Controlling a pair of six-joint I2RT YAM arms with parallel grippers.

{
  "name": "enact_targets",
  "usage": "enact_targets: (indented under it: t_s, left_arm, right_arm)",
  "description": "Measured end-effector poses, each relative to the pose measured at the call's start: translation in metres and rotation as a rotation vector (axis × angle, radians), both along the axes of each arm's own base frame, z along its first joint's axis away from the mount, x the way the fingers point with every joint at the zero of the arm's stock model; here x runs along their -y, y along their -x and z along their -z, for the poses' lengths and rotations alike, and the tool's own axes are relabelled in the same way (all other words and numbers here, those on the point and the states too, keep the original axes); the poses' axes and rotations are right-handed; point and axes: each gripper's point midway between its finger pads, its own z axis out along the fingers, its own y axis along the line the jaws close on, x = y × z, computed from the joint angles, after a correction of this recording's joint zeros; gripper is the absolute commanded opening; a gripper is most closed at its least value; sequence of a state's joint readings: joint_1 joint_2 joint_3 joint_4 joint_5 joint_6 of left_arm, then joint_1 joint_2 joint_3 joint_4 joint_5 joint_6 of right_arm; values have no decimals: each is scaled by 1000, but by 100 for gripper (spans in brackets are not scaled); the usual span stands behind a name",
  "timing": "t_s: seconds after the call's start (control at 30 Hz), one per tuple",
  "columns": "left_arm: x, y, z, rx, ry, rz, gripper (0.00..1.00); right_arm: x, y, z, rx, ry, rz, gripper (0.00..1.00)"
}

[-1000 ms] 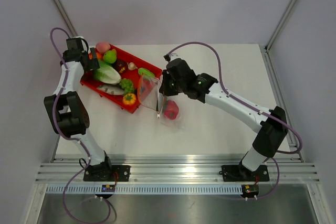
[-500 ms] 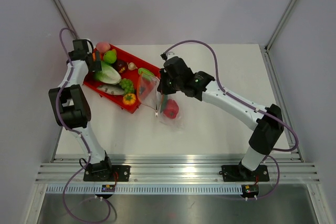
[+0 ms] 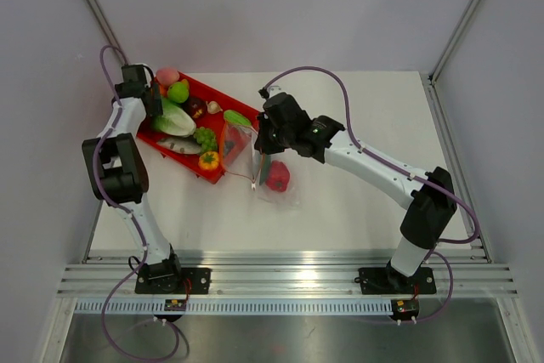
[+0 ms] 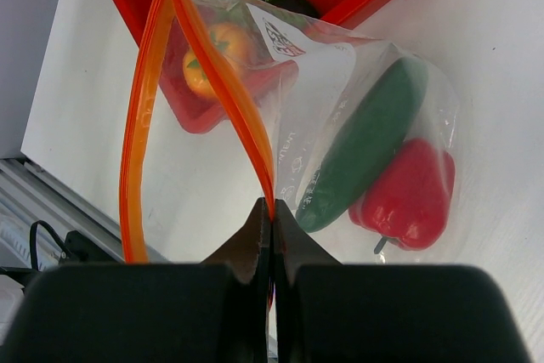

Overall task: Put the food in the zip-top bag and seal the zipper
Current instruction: Pick up the fake vegetable from the bin.

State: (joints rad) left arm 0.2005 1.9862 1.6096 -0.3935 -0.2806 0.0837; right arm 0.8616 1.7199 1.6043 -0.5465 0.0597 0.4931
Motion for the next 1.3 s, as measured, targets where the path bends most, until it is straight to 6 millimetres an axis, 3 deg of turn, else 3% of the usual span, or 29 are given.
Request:
enact_targets:
  t_s: [0.13,0.4,0.5,0.7,0.83,0.97,1.13,1.3]
  left_arm:
    - [0,0,0,-2,1,-7,54]
    - [4,8,-11,16,8,-27,50]
    - [9,20,-32,31,12,-29,40]
    - [27,39,-95,145,48,-19,37]
    - [54,52,-127,211,125,27,29]
    - [98,67,-145,229,217,127,29]
    - [158,100,-169,254,327,299,24]
    - [188,132,-205,325,432,419,18]
  right_arm:
    - [0,0,0,0,0,0,0]
    - [0,0,0,0,1,2,0]
    - [1,0,-1,1,2,3,0]
    - [1,-2,-5,8,-1,7,0]
    - [-2,-4,-9,10,-4,8,0]
    - [-9,-11,-17,22,-18,9,0]
    - [-16,-16,-17,16,-30,14,0]
    - [-21,-29,-11,-7,-42,32,0]
